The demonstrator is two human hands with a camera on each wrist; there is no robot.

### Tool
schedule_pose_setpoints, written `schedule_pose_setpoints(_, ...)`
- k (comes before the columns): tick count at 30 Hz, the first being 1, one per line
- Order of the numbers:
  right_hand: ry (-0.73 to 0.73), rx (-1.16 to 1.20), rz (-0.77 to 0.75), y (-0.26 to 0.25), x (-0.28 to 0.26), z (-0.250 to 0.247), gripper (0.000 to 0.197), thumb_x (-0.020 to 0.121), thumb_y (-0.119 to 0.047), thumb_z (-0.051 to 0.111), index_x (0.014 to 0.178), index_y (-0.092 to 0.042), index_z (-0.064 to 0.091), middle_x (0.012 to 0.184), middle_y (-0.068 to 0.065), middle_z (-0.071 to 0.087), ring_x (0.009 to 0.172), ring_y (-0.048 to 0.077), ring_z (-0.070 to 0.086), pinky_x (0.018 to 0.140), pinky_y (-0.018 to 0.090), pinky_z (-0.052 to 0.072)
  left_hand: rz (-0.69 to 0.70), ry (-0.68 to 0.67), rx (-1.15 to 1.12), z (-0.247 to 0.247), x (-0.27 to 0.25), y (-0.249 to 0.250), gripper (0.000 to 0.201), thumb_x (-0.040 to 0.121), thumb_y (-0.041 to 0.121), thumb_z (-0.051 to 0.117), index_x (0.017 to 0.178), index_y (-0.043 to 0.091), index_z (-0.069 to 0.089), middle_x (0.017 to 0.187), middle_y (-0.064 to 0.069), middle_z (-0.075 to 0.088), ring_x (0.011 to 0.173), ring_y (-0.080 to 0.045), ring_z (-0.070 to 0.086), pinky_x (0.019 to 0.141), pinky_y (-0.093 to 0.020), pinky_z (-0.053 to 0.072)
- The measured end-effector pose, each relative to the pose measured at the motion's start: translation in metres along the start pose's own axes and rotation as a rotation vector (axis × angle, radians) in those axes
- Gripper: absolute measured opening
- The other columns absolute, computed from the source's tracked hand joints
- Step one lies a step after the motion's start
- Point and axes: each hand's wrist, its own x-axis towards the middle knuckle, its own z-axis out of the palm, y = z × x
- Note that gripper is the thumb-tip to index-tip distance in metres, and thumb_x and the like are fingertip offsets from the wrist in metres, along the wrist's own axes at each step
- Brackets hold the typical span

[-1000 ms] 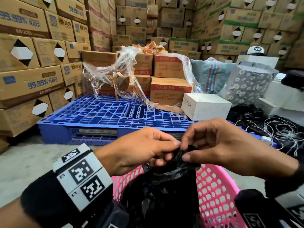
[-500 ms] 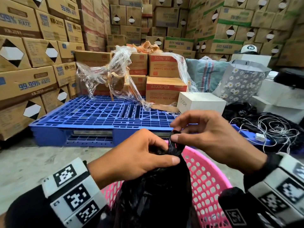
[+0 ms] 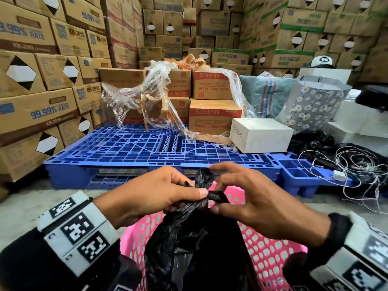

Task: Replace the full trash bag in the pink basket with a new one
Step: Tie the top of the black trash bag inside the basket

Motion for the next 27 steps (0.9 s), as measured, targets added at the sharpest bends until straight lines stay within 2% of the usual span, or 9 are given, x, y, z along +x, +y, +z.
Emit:
schedule_pose_setpoints(2,0.002,-0.004,-0.072,0.002,-0.002,-0.002,0.007,0.081,-0.024,0.068,0.079,-0.026,0.062,0.149,-0.022,0.033,0.130,-0.006,0.038,0.105,0.026,0.036,-0.034,-0.062,-0.019,-0.002,0.000,-0.003,0.036,0.079,0.035,0.069,0.066,0.002,0.064,0.061,-0.014,0.048,0.054,-0.019,0.037,0.058,-0.029,0.028)
schedule_pose_setpoints(3,-0.038,-0.002,-0.116,0.002,-0.003,-0.004,0.006,0.083,-0.022,0.066,0.081,-0.025,0.062,0.149,-0.021,0.036,0.130,-0.006,0.038,0.105,0.026,0.037,-0.043,-0.099,-0.022,-0.003,0.000,-0.003,0.035,0.079,0.035,0.069,0.066,0.002,0.066,0.063,-0.015,0.050,0.056,-0.021,0.039,0.061,-0.031,0.030)
schedule_pose_setpoints(6,-0.124,0.026,-0.154,0.001,-0.003,-0.005,0.005,0.085,-0.015,0.062,0.086,-0.020,0.062,0.112,-0.009,0.069,0.105,0.008,0.062,0.088,0.035,0.048,-0.018,-0.140,0.013,-0.001,-0.003,-0.002,0.031,0.084,0.029,0.066,0.055,0.017,0.067,0.051,0.001,0.051,0.049,-0.011,0.037,0.055,-0.020,0.029)
schedule_pose_setpoints(8,-0.109,0.086,-0.113,0.001,-0.003,-0.006,0.006,0.086,-0.012,0.062,0.085,-0.017,0.063,0.090,-0.005,0.071,0.088,0.010,0.063,0.081,0.031,0.048,0.030,-0.062,0.097,0.002,-0.003,0.001,0.028,0.083,0.028,0.067,0.058,0.017,0.072,0.043,0.009,0.049,0.044,-0.005,0.035,0.047,-0.016,0.028)
schedule_pose_setpoints(11,-0.146,0.201,-0.030,0.003,-0.003,-0.006,0.005,0.088,-0.009,0.059,0.085,-0.012,0.061,0.081,-0.003,0.069,0.080,0.004,0.063,0.074,0.021,0.048,0.175,0.124,0.364,0.006,-0.001,0.001,0.017,0.079,0.030,0.072,0.078,0.013,0.075,0.052,0.000,0.056,0.044,-0.004,0.040,0.045,-0.016,0.030)
schedule_pose_setpoints(15,-0.234,0.300,0.082,0.005,0.000,-0.007,0.004,0.092,-0.010,0.054,0.089,-0.011,0.057,0.084,0.012,0.071,0.074,0.016,0.058,0.070,0.040,0.047,0.301,0.120,0.546,0.009,-0.004,0.004,0.015,0.085,0.030,0.064,0.093,0.021,0.072,0.065,-0.004,0.064,0.057,-0.013,0.050,0.051,-0.018,0.032)
schedule_pose_setpoints(19,-0.109,0.095,-0.005,0.005,-0.002,-0.004,0.005,0.088,-0.013,0.059,0.092,-0.017,0.058,0.086,-0.004,0.069,0.084,0.010,0.063,0.077,0.031,0.051,0.165,-0.033,0.214,0.004,-0.005,0.002,0.025,0.093,0.021,0.054,0.079,0.005,0.065,0.066,-0.005,0.053,0.060,-0.013,0.041,0.057,-0.026,0.033)
schedule_pose_setpoints(22,-0.021,0.055,-0.075,0.001,-0.007,-0.008,0.026,0.079,-0.017,0.069,0.097,-0.024,0.053,0.087,-0.009,0.061,0.084,0.014,0.058,0.073,0.027,0.049,0.065,-0.059,0.026,0.000,-0.005,-0.002,0.026,0.094,0.018,0.051,0.076,0.002,0.060,0.070,-0.010,0.047,0.064,-0.020,0.039,0.058,-0.023,0.033)
schedule_pose_setpoints(27,-0.047,-0.385,-0.249,-0.010,-0.015,-0.007,0.031,0.076,-0.049,0.057,0.098,-0.034,0.042,0.082,-0.022,0.041,0.075,0.006,0.048,0.062,0.028,0.047,0.038,-0.093,-0.150,0.002,-0.004,-0.007,0.026,0.091,0.019,0.055,0.085,-0.006,0.059,0.083,-0.014,0.045,0.076,-0.026,0.034,0.066,-0.031,0.030)
